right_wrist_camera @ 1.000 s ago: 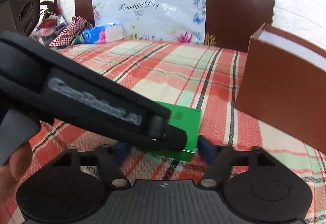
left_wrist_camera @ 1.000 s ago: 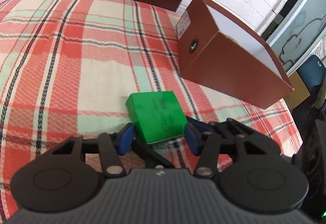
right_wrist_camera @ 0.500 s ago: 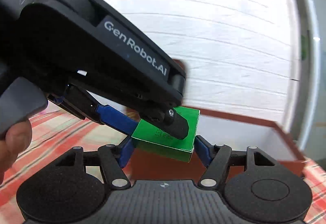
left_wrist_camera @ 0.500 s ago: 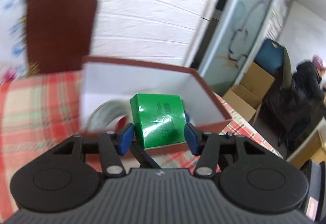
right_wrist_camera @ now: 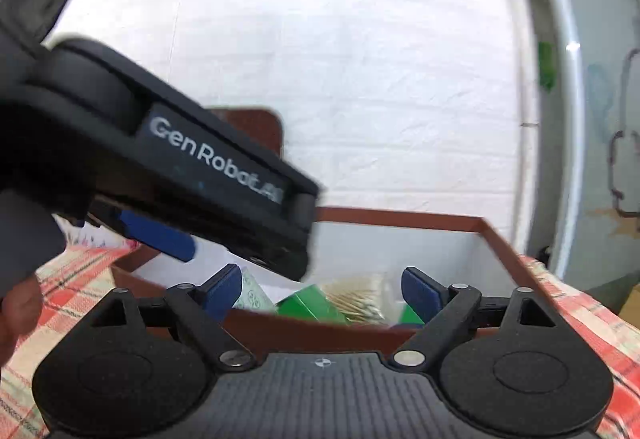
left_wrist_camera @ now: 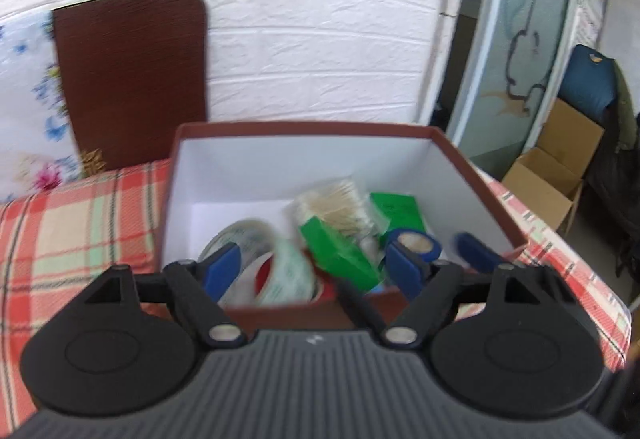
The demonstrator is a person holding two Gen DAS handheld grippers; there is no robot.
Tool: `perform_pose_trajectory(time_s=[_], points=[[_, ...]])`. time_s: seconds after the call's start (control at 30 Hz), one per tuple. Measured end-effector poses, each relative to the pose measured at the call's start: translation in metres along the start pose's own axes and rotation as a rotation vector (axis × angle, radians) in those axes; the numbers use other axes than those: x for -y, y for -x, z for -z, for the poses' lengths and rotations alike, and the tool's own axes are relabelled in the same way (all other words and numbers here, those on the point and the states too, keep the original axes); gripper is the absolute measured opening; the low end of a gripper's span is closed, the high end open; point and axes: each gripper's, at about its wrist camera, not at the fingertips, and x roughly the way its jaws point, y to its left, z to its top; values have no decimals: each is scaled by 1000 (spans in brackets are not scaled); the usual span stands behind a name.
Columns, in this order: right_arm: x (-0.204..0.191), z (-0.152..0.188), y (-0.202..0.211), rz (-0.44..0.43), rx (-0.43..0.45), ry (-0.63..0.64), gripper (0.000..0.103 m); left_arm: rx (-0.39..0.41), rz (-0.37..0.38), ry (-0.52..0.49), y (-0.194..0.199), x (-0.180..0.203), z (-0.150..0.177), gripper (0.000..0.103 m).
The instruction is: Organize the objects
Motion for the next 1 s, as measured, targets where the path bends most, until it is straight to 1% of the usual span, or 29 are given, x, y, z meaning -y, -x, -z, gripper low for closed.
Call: perform_pose_trajectory(time_s=[0.1, 0.13, 0.17, 0.27, 0.33, 0.43, 0.5, 0.57, 0.67, 0.77, 1.0], points=[[-5, 10, 31, 29, 19, 12, 90, -11, -36, 3, 15, 0, 7, 83], [-7, 13, 39, 29, 16, 17, 90, -7, -50, -4, 21, 1, 10, 86], [-8, 15, 47, 21, 6, 21, 90, -2, -67, -13, 27, 2, 14, 89], [-13, 18, 69, -1, -33, 15, 90, 5, -109, -33, 43, 2, 26, 92], [-17, 18, 78, -14, -57, 12, 90, -2, -122, -27, 52, 0, 33, 94], [-24, 13, 87, -24, -64, 25, 90, 0, -141, -15, 64, -4, 42, 94], [-27, 10, 96, -31, -65, 28, 90, 7, -166, -21, 73, -6, 49, 95], [-33, 10, 105, -36, -73, 28, 90, 14, -189, -26, 81, -7, 56, 98], [-37, 12, 105, -43, -93, 35, 91, 16, -214, -26, 91, -10, 67, 100], [-41, 11, 109, -55, -111, 32, 91, 9, -228, -25, 100, -12, 78, 103], [-43, 4, 121, -57, -125, 21, 91, 20, -249, -22, 124, -10, 95, 103]])
